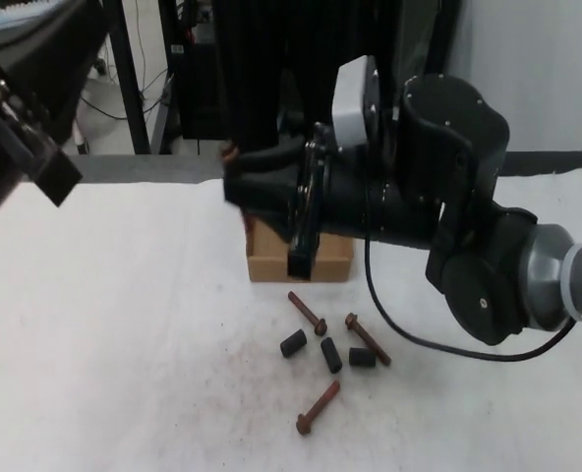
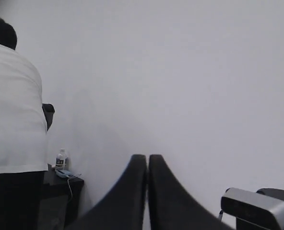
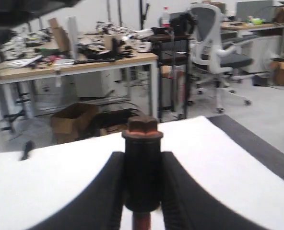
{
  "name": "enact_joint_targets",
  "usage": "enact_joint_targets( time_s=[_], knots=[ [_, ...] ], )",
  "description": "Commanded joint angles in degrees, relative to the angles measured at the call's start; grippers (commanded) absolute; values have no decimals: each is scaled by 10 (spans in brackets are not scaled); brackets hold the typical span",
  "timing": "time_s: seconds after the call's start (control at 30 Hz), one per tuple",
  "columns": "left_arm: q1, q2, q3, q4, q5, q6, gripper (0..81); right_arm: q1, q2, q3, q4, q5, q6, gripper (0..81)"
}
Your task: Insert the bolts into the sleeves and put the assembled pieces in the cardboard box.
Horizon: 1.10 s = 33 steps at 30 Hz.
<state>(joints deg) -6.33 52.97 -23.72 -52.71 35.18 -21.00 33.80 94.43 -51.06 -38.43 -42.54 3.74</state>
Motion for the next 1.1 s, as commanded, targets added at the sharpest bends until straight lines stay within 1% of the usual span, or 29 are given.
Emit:
enact_joint_targets(
  time_s=[0.0,0.13,0.27,0.33,0.57,0.67,0.77,0.87,0.97,1.07],
  knots=[
    [2,-6,-2,6,8,-14,3,-19,-4,-10,41,169,6,8],
    [0,-6,-2,58,40,-18,3,-35,3,-44,137,254,-62,8],
    [0,-6,1,105,61,-18,3,-55,45,-138,294,311,-102,8],
    [0,-6,8,110,61,-18,3,-61,80,-186,351,324,-117,8],
    [0,-24,46,114,61,-18,3,-65,209,-341,477,359,-117,8],
    [0,-37,68,114,61,-18,3,-65,249,-380,513,387,-117,8],
    [0,-53,83,114,61,-18,3,-65,276,-399,519,397,-117,8],
    [0,-64,95,114,61,-18,3,-65,292,-402,519,400,-117,8],
    [0,-67,101,114,61,-18,3,-66,302,-402,522,433,-117,8],
    [0,-67,102,114,61,-18,3,-68,306,-402,525,441,-117,8]
  ],
)
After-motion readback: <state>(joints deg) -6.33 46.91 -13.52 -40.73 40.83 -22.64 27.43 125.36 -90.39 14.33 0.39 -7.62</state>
